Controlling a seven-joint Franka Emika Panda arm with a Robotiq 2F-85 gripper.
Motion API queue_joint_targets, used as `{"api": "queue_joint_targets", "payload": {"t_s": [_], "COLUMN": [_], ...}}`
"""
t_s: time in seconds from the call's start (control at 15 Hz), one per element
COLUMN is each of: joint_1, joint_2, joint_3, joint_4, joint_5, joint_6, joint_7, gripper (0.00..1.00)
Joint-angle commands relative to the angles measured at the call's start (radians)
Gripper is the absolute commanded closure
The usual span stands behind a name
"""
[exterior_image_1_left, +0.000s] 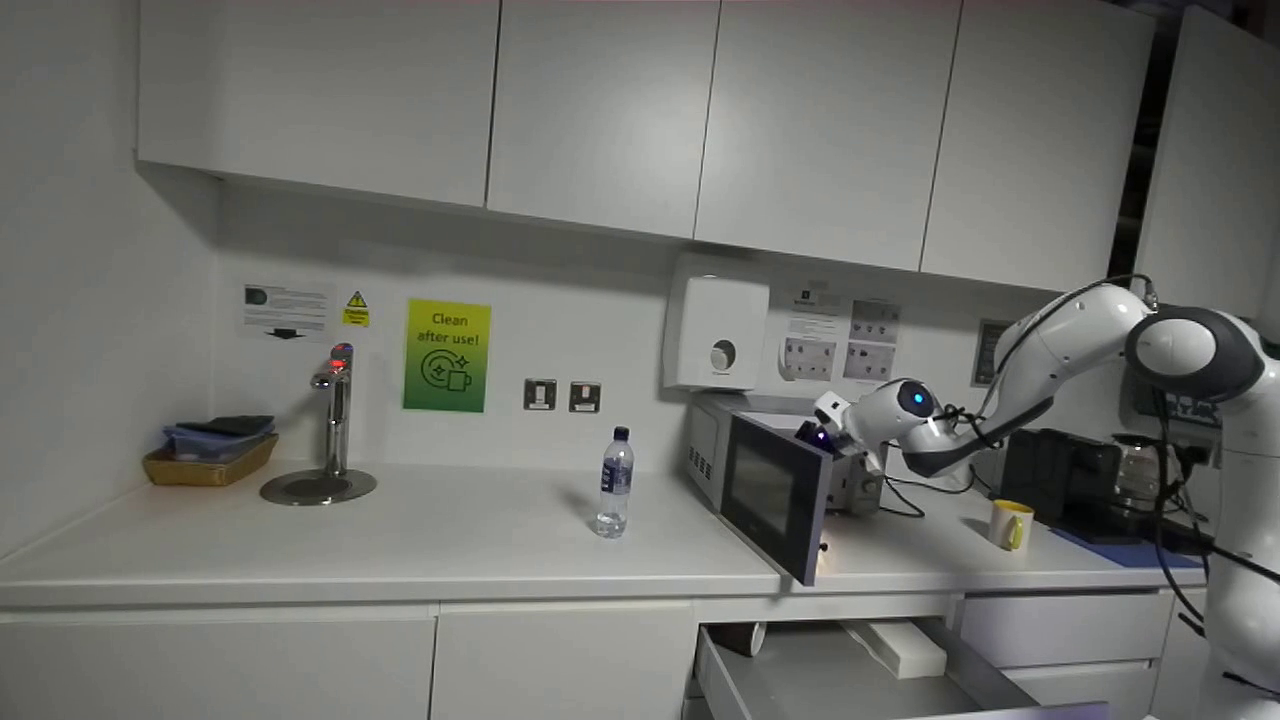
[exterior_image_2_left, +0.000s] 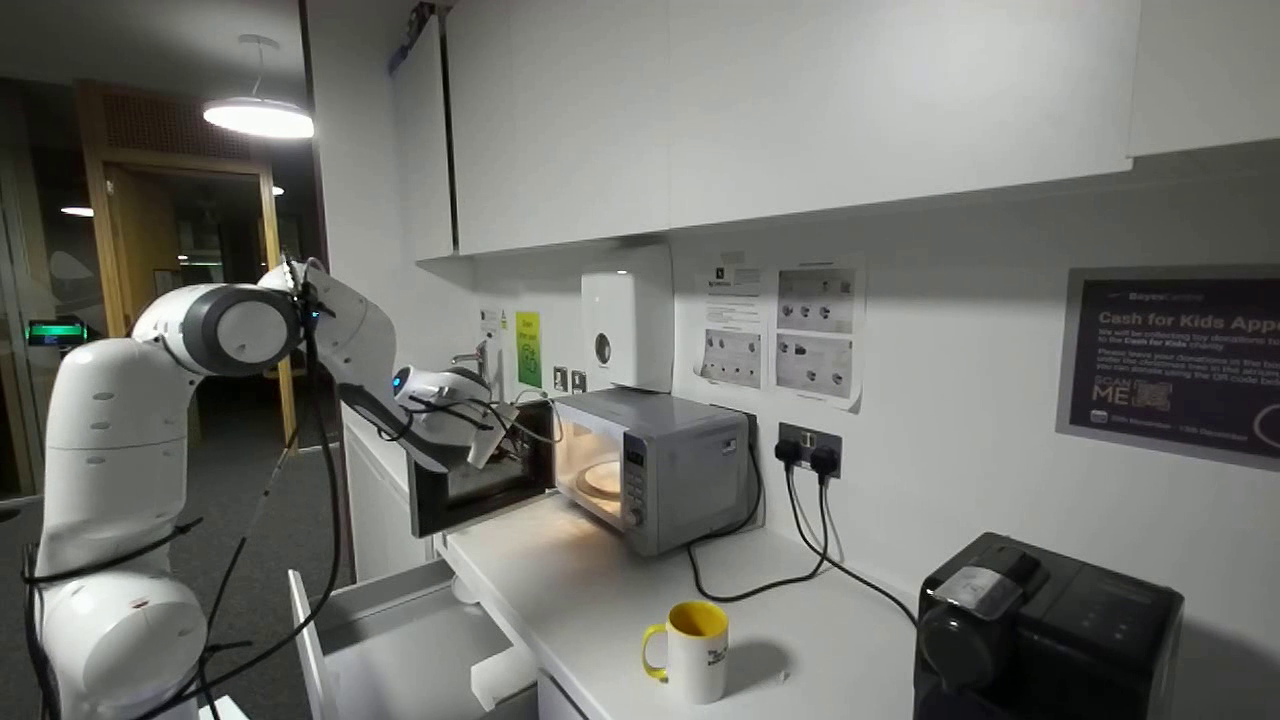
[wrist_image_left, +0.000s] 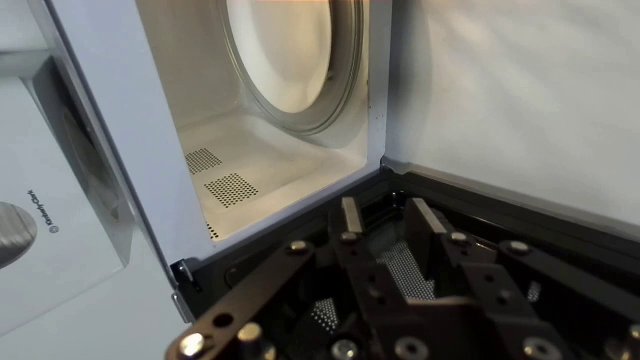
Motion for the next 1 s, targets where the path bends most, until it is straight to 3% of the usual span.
{"api": "queue_joint_targets", "payload": {"t_s": [0.0,0.07,0.4,0.93], "joint_1": [-0.001,-0.002,-0.004,-0.009], "joint_2": [-0.147,-0.173,-0.285,-0.414], "joint_3": [-0.004,-0.004,-0.002,0.000], "joint_4": [-0.134,-0.158,-0.261,-0.363], "joint_5": [0.018,0.019,0.023,0.069], "joint_6": [-0.052,-0.065,-0.131,-0.218], "joint_7": [0.049,0.061,0.111,0.116], "gripper": [0.51,0.38,0.00,0.00]}}
